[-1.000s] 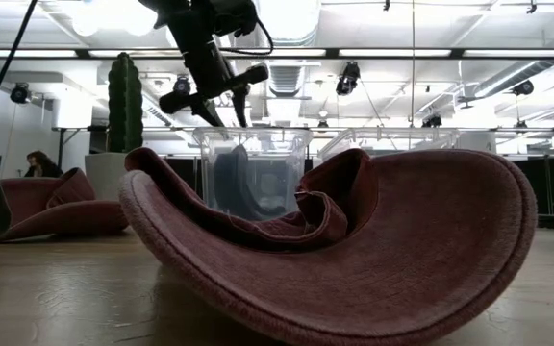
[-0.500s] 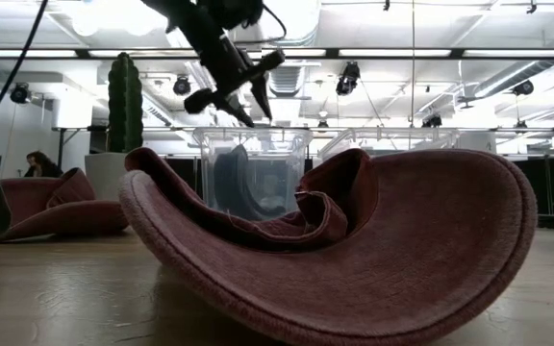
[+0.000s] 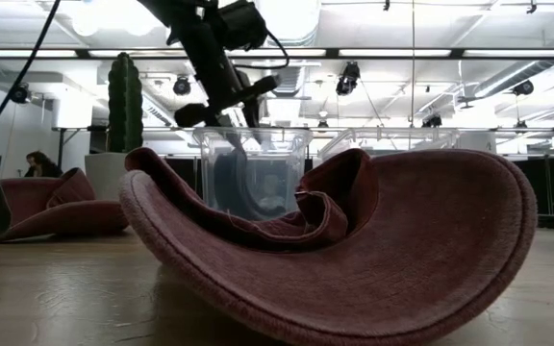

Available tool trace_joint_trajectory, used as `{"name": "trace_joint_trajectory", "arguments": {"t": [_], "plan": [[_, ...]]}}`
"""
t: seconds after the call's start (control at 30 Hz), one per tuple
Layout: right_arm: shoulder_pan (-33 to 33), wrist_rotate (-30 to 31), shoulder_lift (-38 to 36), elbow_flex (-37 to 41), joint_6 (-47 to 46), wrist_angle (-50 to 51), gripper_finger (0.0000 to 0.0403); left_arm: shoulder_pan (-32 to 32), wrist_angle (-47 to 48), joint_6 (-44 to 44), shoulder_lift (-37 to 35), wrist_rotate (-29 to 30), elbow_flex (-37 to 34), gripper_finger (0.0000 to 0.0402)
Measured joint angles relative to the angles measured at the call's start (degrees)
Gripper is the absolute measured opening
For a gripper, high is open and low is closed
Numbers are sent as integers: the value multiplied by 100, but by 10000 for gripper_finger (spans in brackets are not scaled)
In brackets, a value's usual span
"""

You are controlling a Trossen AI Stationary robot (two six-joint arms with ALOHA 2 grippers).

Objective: Pick & Place hat
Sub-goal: Put the right gray cap into the left transparent bin, then put the gray cap into the left transparent bin

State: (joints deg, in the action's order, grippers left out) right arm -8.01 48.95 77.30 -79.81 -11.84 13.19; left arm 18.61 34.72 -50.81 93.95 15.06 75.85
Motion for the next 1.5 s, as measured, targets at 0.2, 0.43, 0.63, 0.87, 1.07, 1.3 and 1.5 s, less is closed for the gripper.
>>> {"name": "trace_joint_trajectory", "arguments": {"t": [0.2,0.43,0.63,0.87,1.07,1.3,1.5], "plan": [[0,2,0,0,0,2,68,48,517,-12,20,-1,-2,160],[0,2,0,0,-20,0,68,54,554,-2,22,1,28,160],[0,4,0,0,-22,-2,68,55,587,-9,31,-6,-13,160],[0,4,0,0,-22,-4,68,55,583,59,31,-13,-14,160],[0,7,0,0,-20,-7,68,55,586,193,31,-21,-15,160],[0,7,0,0,-22,-7,68,55,631,322,31,-14,78,160],[0,7,0,0,-22,-4,68,40,1023,467,-19,153,508,160]]}}
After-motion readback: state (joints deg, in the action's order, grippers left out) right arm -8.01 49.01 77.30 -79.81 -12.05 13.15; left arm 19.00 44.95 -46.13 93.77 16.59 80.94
